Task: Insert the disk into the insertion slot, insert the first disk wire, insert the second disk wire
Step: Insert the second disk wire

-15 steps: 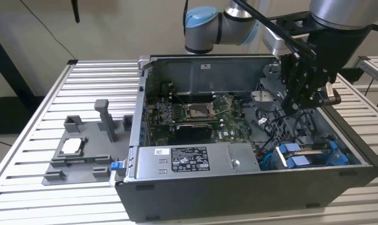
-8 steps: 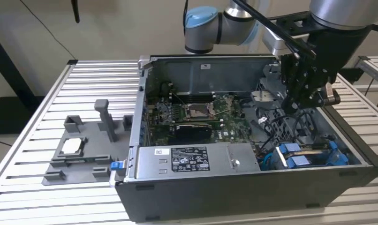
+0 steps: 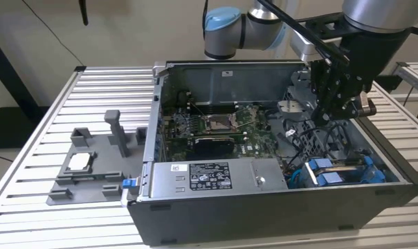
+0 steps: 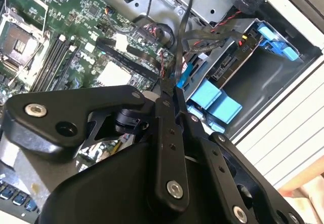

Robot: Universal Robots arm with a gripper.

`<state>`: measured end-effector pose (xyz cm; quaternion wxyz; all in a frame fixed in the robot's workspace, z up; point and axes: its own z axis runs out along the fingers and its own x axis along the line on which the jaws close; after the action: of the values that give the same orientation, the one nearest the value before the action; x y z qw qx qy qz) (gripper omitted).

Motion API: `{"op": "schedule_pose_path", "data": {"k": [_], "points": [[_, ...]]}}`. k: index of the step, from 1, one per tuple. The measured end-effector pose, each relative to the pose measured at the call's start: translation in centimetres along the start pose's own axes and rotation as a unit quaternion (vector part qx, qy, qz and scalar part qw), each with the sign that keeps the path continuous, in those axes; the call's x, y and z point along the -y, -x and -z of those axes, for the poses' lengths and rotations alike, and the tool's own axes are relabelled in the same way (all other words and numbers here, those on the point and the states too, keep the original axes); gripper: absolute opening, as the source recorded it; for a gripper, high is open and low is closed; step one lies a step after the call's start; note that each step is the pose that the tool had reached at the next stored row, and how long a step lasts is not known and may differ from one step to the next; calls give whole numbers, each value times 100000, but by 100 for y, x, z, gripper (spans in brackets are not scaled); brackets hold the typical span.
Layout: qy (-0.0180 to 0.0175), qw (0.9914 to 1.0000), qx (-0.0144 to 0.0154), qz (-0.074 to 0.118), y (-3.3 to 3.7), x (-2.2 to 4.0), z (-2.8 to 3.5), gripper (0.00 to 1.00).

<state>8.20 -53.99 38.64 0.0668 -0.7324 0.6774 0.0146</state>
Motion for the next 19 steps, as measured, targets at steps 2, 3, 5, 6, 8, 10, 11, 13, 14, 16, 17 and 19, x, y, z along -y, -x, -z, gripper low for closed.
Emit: {"op": "schedule_pose_path", "data": {"k": [2, 3, 5, 6, 8, 10, 11, 13, 14, 16, 17, 19], "points": [[0, 100000, -2, 0, 0, 0, 0, 16], [1, 100000, 0, 1, 0, 0, 0, 16], [3, 100000, -5, -4, -20, -2, 3, 16], [0, 100000, 4, -2, -47, -3, 4, 16], [1, 100000, -4, -2, -81, -4, 8, 16], [1, 100000, 3, 0, -125, -4, 10, 16], [-1, 100000, 2, 2, -155, 0, 11, 16], [0, 100000, -1, -2, -219, 12, 15, 16], [2, 100000, 0, 1, -253, 19, 16, 16], [0, 100000, 0, -1, -322, 33, 13, 16], [4, 100000, -6, 2, -355, 39, 11, 16], [-1, 100000, 3, -1, -428, 54, 4, 16]]}}
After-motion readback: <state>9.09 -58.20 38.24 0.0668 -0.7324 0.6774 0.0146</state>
